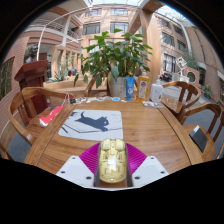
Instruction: Arrange mouse
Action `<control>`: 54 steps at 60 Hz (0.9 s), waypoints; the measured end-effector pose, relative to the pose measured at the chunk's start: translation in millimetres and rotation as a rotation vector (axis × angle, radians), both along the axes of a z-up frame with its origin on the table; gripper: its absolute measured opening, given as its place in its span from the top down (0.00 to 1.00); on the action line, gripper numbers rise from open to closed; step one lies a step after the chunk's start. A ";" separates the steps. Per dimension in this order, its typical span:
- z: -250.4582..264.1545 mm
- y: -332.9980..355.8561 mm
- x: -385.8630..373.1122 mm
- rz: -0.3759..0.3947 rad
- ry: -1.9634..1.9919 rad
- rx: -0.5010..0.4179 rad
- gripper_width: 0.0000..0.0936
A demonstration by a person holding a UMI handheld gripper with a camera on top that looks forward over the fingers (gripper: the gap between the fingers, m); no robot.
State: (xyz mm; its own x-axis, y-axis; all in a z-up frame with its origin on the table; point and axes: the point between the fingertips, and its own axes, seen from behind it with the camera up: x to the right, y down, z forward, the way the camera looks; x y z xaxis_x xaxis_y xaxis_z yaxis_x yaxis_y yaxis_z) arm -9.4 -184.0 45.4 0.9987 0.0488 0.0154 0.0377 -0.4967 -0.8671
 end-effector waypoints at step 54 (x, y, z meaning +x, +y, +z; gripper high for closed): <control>-38.4 198.0 -81.2 0.026 0.027 -0.109 0.13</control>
